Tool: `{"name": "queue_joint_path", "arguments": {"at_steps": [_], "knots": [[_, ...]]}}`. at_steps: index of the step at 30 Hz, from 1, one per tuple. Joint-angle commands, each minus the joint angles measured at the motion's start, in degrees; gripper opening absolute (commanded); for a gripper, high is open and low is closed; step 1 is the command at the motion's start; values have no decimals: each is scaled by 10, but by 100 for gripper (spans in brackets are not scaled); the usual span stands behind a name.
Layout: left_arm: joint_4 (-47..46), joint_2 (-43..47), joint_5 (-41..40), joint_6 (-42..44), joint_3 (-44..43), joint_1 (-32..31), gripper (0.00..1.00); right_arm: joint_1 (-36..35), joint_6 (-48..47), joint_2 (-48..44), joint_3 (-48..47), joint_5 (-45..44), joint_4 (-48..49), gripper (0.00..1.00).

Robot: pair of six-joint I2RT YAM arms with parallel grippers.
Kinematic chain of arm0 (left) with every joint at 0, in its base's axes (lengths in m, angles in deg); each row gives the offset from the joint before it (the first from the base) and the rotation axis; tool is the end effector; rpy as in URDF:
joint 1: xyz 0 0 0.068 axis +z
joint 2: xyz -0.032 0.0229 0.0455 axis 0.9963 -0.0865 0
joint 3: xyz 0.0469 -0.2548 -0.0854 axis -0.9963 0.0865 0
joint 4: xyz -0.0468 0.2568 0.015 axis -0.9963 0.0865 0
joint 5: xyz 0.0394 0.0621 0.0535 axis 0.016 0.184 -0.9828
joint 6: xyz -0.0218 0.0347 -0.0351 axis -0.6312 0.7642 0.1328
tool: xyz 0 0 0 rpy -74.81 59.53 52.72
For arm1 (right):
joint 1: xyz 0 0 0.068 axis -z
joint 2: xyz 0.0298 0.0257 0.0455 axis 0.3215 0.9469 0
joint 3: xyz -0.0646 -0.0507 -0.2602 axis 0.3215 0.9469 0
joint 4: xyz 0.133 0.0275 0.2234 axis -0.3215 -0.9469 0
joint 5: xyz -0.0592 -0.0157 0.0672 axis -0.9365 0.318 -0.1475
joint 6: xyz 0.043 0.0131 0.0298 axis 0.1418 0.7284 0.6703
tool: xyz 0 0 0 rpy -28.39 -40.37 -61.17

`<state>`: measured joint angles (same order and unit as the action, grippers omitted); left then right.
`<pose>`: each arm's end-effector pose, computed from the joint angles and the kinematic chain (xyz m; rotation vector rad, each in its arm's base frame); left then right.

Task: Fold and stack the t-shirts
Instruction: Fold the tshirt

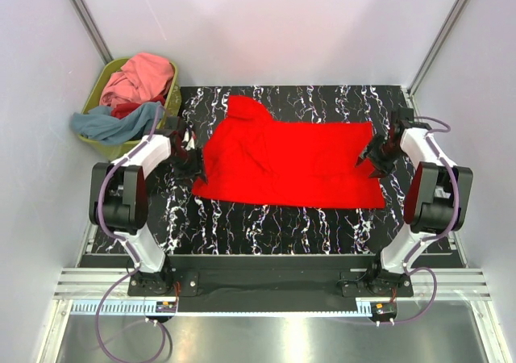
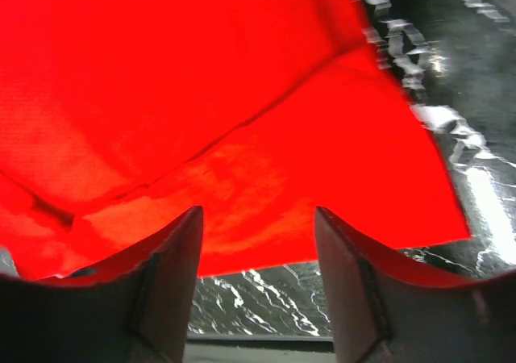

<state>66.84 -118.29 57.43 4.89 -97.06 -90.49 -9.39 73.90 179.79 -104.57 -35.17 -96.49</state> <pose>0.3247 -0.0393 0.1907 -0.2650 2.9344 -0.4036 0.3379 -0.0480 0.2135 0.7915 2.7470 0.3577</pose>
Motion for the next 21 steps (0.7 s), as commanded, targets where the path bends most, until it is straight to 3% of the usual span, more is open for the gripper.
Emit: {"name": "queue_joint_path", "arguments": {"at_steps": [1,5,9,17,21], "knots": [[-1,-8,-11,12,-1,2,58,14,68,9,-7,-50,-12,62],[-6,-17,-15,11,4,4,49,14,169,25,-13,-34,-6,57],[-4,-37,-10,7,2,13,41,14,209,48,-23,-33,-7,51],[-5,-56,-16,13,-2,26,36,19,183,64,-21,-37,-4,50],[-6,-58,-29,12,5,32,23,21,164,47,17,-53,3,49]]}}
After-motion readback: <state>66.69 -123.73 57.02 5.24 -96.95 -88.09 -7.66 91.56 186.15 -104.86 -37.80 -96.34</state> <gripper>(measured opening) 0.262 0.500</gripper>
